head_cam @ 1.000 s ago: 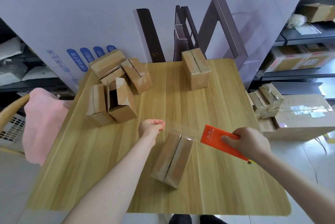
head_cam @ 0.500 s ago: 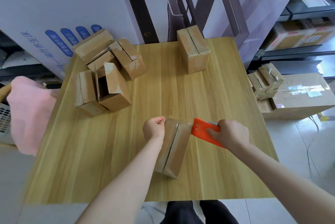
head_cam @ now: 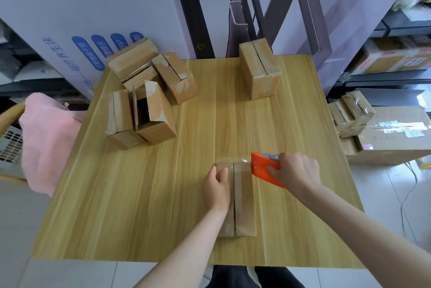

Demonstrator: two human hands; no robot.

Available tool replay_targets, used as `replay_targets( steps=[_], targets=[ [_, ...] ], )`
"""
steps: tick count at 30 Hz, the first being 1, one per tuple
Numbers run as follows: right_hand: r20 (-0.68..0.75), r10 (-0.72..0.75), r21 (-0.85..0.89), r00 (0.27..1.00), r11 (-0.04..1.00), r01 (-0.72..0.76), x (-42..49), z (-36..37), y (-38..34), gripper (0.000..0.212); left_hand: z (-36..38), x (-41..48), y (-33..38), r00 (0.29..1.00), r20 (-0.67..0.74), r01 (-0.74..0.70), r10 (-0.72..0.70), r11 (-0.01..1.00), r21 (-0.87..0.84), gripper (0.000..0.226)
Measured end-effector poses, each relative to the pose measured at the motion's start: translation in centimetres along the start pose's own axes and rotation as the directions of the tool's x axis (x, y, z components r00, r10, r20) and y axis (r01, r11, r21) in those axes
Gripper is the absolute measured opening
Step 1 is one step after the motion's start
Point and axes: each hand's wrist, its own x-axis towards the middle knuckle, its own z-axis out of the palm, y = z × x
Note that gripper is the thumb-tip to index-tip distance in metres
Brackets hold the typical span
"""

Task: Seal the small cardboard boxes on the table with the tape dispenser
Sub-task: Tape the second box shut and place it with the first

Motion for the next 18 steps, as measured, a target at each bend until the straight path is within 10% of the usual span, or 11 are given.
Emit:
replay_targets(
  steps=[12,18],
  targets=[
    [0.067,-0.019,0.023,0.998,1.000,0.017,2.1,1.9,-3.4,0.024,0.8,0.7,-0.5,0.998,-0.064,0.019,-0.022,0.999,-0.050,0.048],
    [0.031,0.352,0.420,0.935,0.845,-0.332,0.8,2.3,0.6,0.046,2.5,0.0,0.4,0.980,-0.171,0.079,-0.100,0.989,-0.128,0.047]
  ],
)
